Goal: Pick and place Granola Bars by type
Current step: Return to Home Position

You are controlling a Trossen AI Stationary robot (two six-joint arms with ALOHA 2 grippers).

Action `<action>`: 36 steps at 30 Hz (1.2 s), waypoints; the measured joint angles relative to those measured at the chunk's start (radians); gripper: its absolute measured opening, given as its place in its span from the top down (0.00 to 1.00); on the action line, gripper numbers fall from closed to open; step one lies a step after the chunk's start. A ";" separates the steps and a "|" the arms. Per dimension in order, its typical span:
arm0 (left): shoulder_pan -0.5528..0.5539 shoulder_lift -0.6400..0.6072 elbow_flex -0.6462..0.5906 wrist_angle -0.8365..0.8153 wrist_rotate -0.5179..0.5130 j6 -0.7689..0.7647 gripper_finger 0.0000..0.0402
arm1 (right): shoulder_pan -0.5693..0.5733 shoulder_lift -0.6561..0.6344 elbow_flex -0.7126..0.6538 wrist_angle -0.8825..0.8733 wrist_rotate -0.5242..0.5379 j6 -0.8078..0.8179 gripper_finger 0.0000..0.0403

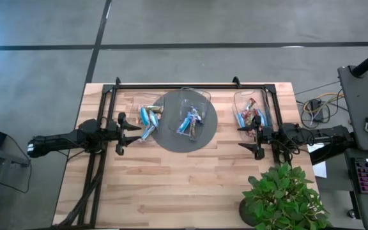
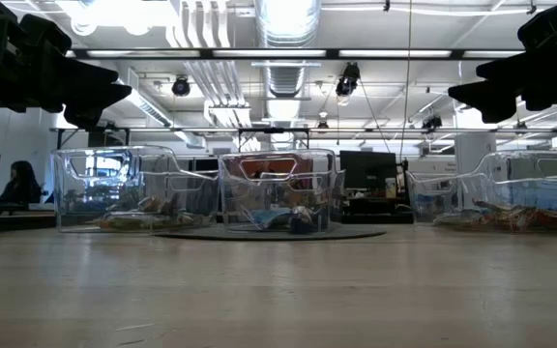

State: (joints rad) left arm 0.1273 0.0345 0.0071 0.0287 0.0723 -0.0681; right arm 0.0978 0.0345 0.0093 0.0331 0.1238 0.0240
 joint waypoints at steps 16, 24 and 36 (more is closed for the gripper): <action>0.000 0.000 0.000 0.000 0.000 0.000 0.57 | 0.000 0.000 0.000 0.000 0.000 0.002 0.22; 0.000 0.000 0.000 0.000 0.000 0.000 0.57 | 0.000 0.000 0.000 0.000 0.000 0.000 0.25; 0.000 0.000 0.000 0.000 0.000 0.000 0.57 | 0.000 0.000 0.000 0.000 0.000 0.001 0.23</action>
State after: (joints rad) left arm 0.1276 0.0345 0.0071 0.0284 0.0723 -0.0684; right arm 0.0978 0.0345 0.0093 0.0331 0.1238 0.0251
